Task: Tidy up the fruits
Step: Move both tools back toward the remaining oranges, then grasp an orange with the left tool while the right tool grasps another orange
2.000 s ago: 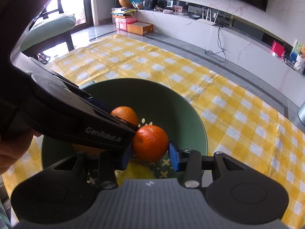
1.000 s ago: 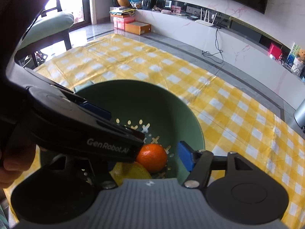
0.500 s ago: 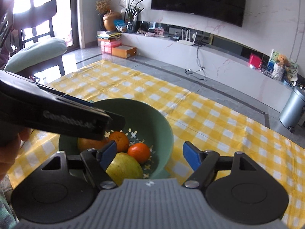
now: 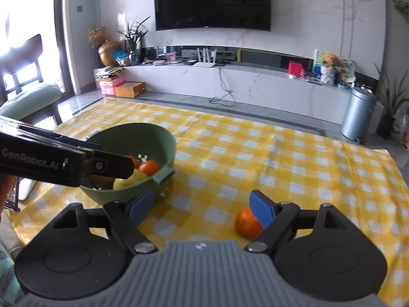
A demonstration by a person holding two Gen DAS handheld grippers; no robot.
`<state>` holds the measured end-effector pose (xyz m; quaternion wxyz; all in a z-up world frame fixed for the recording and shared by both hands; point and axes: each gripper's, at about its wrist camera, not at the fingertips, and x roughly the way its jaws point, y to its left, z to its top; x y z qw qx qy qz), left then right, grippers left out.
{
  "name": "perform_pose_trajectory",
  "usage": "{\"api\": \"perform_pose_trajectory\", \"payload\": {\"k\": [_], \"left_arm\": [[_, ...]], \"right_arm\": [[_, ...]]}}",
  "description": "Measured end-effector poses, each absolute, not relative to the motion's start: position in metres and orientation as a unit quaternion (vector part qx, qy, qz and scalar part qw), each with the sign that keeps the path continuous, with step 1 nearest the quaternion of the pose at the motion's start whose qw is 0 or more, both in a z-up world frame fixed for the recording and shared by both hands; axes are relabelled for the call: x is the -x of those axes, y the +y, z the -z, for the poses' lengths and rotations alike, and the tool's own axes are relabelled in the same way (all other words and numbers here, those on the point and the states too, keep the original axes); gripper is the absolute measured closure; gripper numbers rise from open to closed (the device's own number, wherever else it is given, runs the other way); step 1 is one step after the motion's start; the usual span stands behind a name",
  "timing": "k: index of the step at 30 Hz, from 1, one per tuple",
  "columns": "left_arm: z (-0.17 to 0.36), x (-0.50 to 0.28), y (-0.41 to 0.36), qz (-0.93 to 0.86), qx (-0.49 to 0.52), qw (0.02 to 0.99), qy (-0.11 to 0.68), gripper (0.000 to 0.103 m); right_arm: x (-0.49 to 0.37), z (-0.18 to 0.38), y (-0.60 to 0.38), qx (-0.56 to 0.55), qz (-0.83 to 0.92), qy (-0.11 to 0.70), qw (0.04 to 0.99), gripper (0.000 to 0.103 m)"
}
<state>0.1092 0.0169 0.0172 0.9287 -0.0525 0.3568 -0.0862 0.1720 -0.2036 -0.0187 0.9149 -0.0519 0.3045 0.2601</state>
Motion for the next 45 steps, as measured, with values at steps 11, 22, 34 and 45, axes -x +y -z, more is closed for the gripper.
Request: {"api": "perform_pose_trajectory", "payload": {"k": [11,22,34,45], "left_arm": [[0.011,-0.094,-0.007,0.132,0.033,0.928,0.346,0.03],[0.044,-0.092,-0.002,0.125,0.042,0.923,0.361,0.03],[0.057,-0.109,-0.012,0.132,0.027,0.918,0.373,0.032],[0.059,-0.142,-0.034,0.154,-0.001,0.914,0.376,0.035]], "right_arm": [[-0.153,0.049,-0.251,0.004,-0.195,0.34,0.92,0.022],[-0.166,0.065,-0.258,-0.026,-0.164,0.348,0.923,0.022],[-0.194,0.081,-0.259,-0.057,-0.139,0.383,0.911,0.04],[-0.226,0.098,-0.259,-0.08,-0.118,0.416,0.898,0.047]]}}
